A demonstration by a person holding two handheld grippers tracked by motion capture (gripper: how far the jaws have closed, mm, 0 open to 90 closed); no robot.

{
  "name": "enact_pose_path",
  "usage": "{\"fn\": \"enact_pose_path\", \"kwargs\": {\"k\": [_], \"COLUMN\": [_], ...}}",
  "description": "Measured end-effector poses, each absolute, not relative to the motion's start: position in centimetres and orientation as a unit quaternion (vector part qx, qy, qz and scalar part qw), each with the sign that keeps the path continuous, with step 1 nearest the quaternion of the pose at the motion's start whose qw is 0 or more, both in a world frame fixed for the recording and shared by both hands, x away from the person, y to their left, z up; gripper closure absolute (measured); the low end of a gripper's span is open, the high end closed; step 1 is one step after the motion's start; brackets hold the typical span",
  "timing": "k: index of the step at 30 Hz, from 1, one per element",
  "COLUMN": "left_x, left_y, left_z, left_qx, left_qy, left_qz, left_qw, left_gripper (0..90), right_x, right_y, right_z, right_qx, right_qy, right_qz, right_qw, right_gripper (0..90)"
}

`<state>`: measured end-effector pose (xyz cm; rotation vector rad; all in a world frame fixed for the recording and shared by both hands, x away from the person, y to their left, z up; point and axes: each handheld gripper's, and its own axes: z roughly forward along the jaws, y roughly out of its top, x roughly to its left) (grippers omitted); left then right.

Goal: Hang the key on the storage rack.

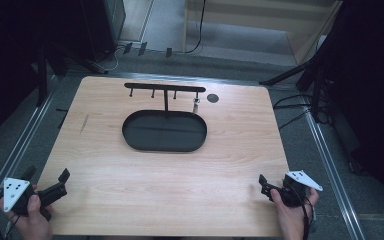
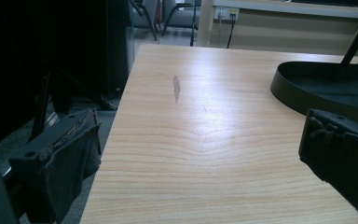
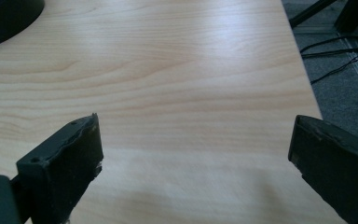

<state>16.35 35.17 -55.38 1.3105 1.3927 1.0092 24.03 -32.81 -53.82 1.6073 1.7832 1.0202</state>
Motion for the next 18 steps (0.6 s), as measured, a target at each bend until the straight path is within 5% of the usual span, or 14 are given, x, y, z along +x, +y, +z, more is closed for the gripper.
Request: {"fn": "enact_pose_path", "kwargs": {"k": [18], "left_x": [16.6], "left_y": [35.3], "left_z": [-55.4], "left_qx": [0.535], "left_qy": [0.572], "left_qz": [0.407], "left_qw": [0.47], "left_gripper": [0.0], "right_x": [20.5], "right_y": [-35.8], "right_z": [-54.6], "right_qx": [0.601], "right_qy": [0.617], "right_qz": [0.438], "right_qw": [0.257], "right_gripper": [3.4]}}
